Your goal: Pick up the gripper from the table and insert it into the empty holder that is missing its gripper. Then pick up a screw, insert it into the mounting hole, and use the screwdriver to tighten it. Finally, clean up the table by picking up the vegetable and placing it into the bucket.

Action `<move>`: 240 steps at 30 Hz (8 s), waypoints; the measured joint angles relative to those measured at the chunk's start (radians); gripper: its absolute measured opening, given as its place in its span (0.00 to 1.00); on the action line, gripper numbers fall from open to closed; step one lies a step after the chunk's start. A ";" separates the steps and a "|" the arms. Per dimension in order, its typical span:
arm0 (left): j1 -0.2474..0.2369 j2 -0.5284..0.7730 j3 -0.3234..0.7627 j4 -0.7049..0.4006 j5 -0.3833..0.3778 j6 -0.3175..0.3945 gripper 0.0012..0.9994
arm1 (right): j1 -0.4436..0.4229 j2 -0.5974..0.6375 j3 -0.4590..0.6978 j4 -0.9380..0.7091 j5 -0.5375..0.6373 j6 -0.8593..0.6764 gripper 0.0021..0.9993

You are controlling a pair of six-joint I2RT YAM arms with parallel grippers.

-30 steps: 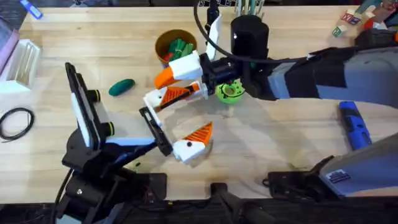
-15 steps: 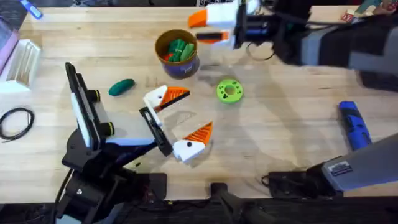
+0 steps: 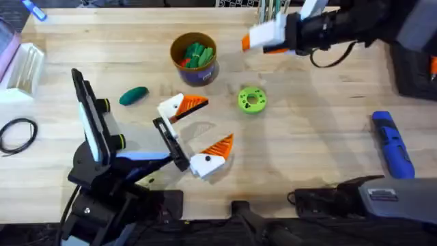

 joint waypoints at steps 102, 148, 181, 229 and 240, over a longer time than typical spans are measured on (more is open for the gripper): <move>0.000 0.000 0.000 0.000 0.000 0.001 0.99 | 0.787 0.173 0.669 -0.664 0.471 -0.410 0.00; 0.000 0.000 0.000 -0.002 0.001 -0.014 0.99 | 0.819 0.272 0.682 -0.611 0.510 -0.438 0.00; -0.004 0.002 0.000 -0.003 0.035 -0.019 0.99 | 0.824 0.287 0.686 -0.639 0.551 -0.440 0.00; -0.005 0.002 0.000 -0.002 0.025 -0.003 0.99 | 0.495 0.082 0.686 -0.750 0.380 -0.379 0.90; -0.005 0.002 0.000 -0.002 0.025 -0.003 0.99 | 0.202 -0.062 0.573 -0.848 0.028 -0.443 0.91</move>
